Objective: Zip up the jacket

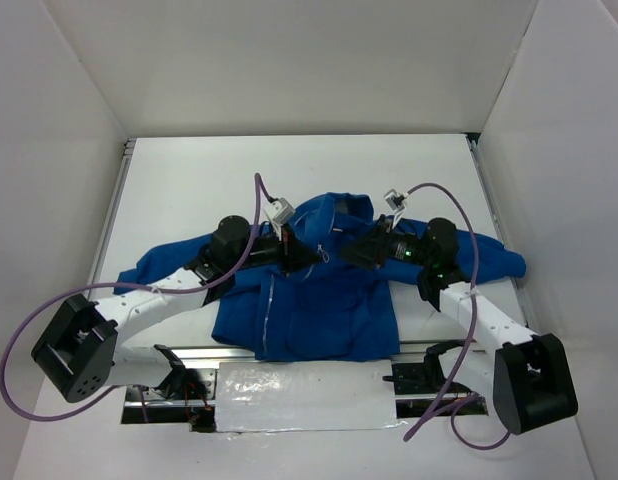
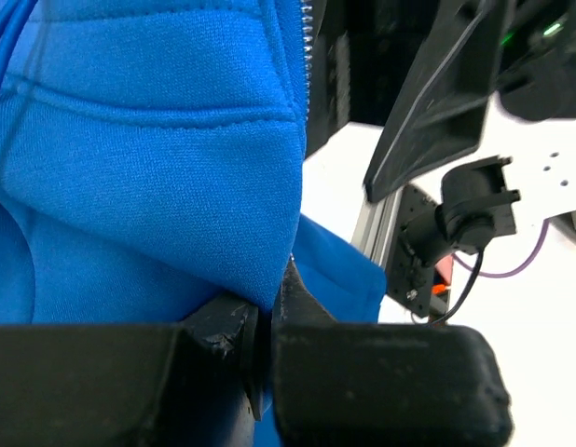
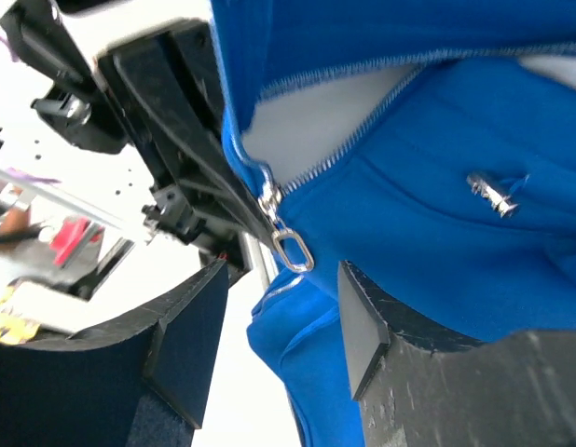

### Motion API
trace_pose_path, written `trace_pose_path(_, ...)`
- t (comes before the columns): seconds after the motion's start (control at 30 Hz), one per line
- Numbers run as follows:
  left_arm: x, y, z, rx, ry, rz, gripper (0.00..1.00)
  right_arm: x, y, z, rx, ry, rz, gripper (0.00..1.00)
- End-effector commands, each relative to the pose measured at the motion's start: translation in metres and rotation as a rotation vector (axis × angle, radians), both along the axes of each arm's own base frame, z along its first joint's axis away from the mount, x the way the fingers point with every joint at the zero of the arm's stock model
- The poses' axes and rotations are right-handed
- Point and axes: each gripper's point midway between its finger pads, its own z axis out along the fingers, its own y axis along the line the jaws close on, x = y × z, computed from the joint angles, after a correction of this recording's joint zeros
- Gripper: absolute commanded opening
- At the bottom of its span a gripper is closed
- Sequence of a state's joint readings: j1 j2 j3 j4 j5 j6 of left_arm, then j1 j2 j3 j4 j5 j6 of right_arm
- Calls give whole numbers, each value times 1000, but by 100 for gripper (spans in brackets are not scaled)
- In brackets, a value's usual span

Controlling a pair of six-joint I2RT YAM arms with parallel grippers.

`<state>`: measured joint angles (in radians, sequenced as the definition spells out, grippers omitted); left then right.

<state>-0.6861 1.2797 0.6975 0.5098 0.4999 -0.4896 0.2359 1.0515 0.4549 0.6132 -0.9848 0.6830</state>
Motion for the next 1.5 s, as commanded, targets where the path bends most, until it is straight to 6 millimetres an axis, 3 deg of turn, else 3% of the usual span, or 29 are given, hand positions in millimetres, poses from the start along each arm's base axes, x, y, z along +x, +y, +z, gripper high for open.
trace_pose_path(0.0, -5, -8, 57, -159, -122, -81, 0, -14, 5, 9, 47, -60, 89, 58)
trace_pose_path(0.17, -6, -8, 64, -195, -116, -105, 0, -23, 13, 4, 47, -45, 157, 57)
trace_pose_path(0.33, -7, -10, 66, -212, -117, -128, 0, -35, 28, 12, 61, -84, 236, 53)
trace_pose_path(0.77, -11, -5, 67, -194, -123, -127, 0, -13, 38, 4, 73, -31, 201, 57)
trace_pose_path(0.9, -12, -4, 67, -191, -125, -135, 0, -12, 39, 10, 81, -53, 224, 57)
trace_pose_path(1.1, -14, -4, 65, -187, -126, -141, 0, -9, 38, 29, 70, -121, 245, 52)
trace_pose_path(1.47, -13, -4, 64, -184, -122, -145, 0, -8, 32, 22, 47, -104, 227, 37)
